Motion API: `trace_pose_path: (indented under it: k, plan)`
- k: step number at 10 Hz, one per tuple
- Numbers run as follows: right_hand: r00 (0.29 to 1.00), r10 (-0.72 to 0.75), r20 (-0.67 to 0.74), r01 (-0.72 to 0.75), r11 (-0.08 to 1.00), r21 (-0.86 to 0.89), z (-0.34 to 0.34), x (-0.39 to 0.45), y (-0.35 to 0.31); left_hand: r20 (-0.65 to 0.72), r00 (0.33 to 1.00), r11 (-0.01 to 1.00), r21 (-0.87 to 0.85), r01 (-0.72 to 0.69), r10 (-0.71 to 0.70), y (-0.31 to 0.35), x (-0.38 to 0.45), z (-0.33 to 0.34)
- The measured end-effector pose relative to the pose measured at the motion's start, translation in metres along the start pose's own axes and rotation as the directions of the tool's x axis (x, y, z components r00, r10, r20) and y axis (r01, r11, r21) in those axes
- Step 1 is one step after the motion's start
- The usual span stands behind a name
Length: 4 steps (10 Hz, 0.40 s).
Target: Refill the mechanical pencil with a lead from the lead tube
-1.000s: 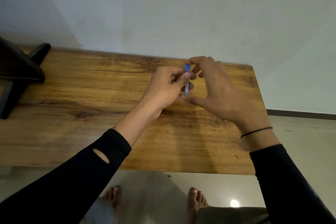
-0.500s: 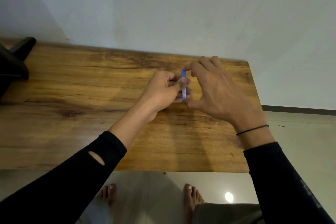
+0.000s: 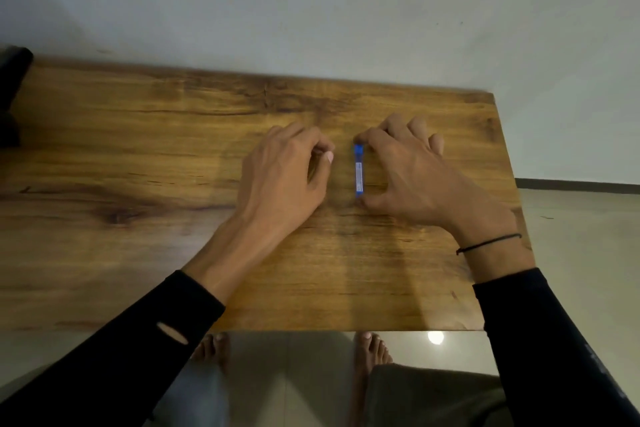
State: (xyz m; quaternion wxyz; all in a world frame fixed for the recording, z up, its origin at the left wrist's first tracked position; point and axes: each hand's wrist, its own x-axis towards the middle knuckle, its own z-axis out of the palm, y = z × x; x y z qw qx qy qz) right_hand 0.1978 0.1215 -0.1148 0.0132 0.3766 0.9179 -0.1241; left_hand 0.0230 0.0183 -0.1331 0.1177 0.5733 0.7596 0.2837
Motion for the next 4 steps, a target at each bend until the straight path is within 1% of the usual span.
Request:
trace_pose_path:
  k: [1, 2, 3, 4]
  plan:
    - [1.000, -0.003, -0.020, 0.003, 0.999, 0.041, 0.002, -0.005, -0.001, 0.012, 1.000, 1.000, 0.022, -0.016, 0.016, -0.006, -0.004, -0.004]
    - [0.997, 0.053, -0.057, -0.052, 0.999, 0.012, -0.004, -0.007, -0.009, 0.060, 0.998, 0.998, 0.053, -0.017, 0.014, -0.009, -0.005, -0.013]
    - [0.981, 0.092, -0.173, -0.095, 0.995, -0.013, -0.005, -0.019, -0.023, 0.098, 0.993, 0.994, 0.091, 0.064, -0.073, -0.004, -0.022, -0.029]
    - [0.955, 0.188, -0.231, -0.174, 0.982, 0.080, -0.019, -0.020, -0.036, 0.211, 0.956, 0.970, 0.172, 0.171, -0.206, 0.006, -0.033, -0.055]
